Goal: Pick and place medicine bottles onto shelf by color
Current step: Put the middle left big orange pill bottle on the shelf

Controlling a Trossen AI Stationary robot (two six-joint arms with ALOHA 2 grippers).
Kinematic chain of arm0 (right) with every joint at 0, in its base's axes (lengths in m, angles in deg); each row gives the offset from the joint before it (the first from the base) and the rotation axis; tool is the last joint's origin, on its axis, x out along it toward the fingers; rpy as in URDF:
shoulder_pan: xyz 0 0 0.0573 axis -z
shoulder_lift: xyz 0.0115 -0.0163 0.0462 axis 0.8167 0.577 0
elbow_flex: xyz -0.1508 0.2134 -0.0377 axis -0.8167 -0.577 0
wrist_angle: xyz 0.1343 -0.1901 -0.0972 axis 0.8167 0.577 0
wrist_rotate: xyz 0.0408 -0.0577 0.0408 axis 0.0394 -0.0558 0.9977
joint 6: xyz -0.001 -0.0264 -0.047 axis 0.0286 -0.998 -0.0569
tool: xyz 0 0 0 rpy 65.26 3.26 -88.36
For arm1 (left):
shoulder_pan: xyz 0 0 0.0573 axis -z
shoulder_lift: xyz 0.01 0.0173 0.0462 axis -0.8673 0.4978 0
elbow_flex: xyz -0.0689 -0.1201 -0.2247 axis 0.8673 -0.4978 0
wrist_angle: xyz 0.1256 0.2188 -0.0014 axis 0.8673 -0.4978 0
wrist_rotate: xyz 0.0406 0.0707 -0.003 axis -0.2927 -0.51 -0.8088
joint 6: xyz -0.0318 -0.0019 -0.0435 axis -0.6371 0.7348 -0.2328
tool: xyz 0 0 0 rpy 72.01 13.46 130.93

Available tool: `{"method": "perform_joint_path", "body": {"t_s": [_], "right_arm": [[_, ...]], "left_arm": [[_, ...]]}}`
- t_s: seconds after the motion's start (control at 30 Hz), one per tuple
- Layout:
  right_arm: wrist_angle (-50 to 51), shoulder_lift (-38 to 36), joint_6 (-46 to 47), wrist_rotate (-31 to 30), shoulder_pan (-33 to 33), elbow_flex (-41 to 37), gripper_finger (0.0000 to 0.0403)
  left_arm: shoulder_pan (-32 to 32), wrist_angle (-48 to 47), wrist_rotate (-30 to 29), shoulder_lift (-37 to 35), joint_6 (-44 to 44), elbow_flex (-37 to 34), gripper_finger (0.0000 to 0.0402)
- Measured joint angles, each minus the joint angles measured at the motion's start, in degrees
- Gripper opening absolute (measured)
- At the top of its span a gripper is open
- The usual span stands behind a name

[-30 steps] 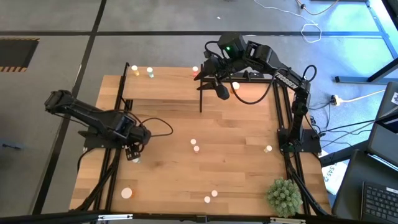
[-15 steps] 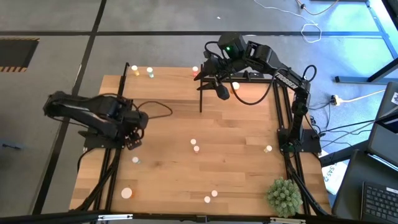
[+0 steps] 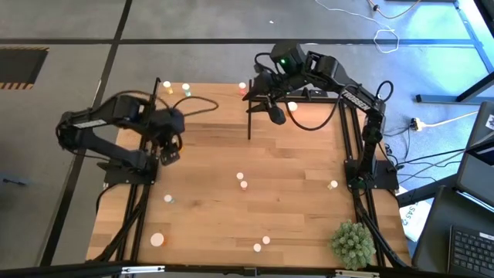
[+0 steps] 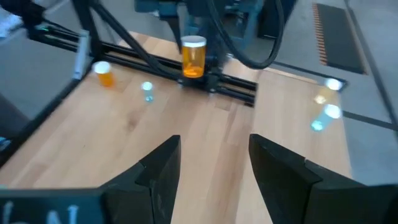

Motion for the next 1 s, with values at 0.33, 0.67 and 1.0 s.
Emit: {"method": "perform_joint_path", "body": {"t_s": [0.33,0.67,1.0], "right_arm": [[0.3,-3.5,3.1,-8.8,0.0,0.1,0.0193],[1.9,-4.5,3.2,-9.6,0.0,0.0,0.0193],[3.8,-4.5,4.8,-15.8,0.0,0.0,0.0193]], "left_arm": [[-10.9,-0.1,0.0,9.5,19.1,14.9,0.0218],[-20.9,-0.2,0.6,17.8,33.0,25.0,0.0218],[-26.4,0.0,0.8,25.7,40.5,31.6,0.0218]]}}
